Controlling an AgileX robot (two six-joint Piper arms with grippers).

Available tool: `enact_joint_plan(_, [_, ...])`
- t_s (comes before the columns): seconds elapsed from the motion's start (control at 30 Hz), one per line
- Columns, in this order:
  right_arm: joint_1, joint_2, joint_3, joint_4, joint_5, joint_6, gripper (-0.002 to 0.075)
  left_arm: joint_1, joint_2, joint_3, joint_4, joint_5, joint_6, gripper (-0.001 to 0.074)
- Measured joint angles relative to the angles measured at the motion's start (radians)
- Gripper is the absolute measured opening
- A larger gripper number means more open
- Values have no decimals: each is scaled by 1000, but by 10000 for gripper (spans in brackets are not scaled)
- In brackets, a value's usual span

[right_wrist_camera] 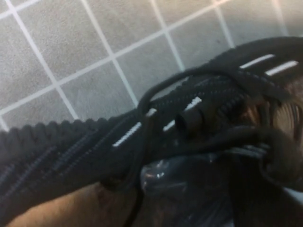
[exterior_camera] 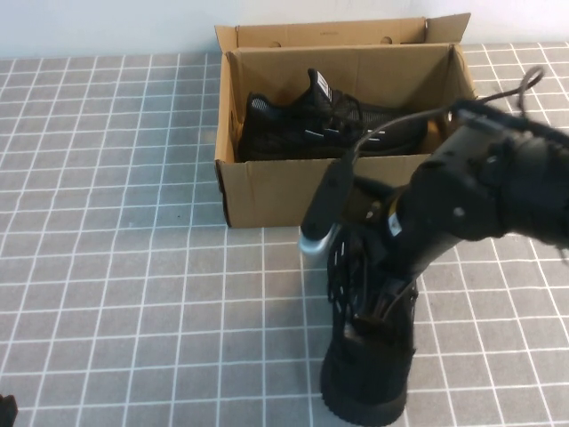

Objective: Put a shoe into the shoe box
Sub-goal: Pick up the shoe from the table, then hand over the shoe

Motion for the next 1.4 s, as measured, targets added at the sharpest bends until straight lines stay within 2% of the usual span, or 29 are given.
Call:
enact_joint_plan(0.33, [0, -301, -5, 4, 138, 29, 15, 0, 0, 0, 0, 0, 0, -1])
enact_joint_plan(0.53, [0, -422, -106, 16, 266, 29, 15, 0, 0, 0, 0, 0, 0, -1])
enact_joint_plan(0.73, [0, -432, -190, 69, 345, -17, 15, 0, 0, 0, 0, 0, 0, -1])
enact_joint_plan(1.4, [0, -389, -197, 121, 350, -147, 15, 0, 0, 0, 8, -5, 4, -1])
